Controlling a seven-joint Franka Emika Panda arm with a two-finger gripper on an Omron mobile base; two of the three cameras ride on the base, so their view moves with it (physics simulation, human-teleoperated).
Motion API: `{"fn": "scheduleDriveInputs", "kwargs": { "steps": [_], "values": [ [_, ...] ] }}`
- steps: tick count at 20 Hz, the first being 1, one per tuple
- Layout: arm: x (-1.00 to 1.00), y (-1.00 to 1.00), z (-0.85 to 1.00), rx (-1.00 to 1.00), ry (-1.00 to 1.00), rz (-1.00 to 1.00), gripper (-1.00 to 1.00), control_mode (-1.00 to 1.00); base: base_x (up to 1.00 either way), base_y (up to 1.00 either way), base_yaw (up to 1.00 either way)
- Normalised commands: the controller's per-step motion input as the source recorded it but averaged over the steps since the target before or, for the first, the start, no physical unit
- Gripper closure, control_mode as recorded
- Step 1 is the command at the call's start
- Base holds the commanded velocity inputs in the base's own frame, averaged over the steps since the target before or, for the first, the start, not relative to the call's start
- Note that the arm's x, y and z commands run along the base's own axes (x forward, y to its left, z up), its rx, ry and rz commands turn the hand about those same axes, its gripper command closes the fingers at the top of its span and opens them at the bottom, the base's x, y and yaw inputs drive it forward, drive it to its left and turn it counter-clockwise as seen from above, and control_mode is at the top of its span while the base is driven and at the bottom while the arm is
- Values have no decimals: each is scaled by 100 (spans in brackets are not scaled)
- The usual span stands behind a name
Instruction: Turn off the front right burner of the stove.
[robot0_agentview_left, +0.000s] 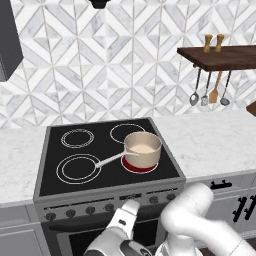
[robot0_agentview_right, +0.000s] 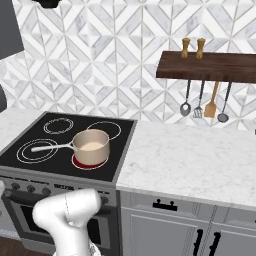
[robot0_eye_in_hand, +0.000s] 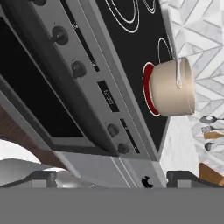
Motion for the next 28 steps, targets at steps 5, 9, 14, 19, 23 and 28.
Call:
{"fn": "scheduleDriveInputs", "kwargs": {
  "steps": [5, 9, 14, 19, 23, 28],
  "values": [
    [0, -7, 0, 27, -20, 5, -100, -100, 0, 0, 0],
    [1, 0, 0, 38, -11, 5, -100, -100, 0, 0, 0],
    [0, -1, 0, 35, -16, 10, -100, -100, 0, 0, 0],
    [1, -2, -27, 19, -23, 12, -100, -100, 0, 0, 0],
    [6, 0, -16, 24, -19, 9, -100, -100, 0, 0, 0],
    [32, 0, -7, 12, -6, 5, -100, -100, 0, 0, 0]
  ]
}}
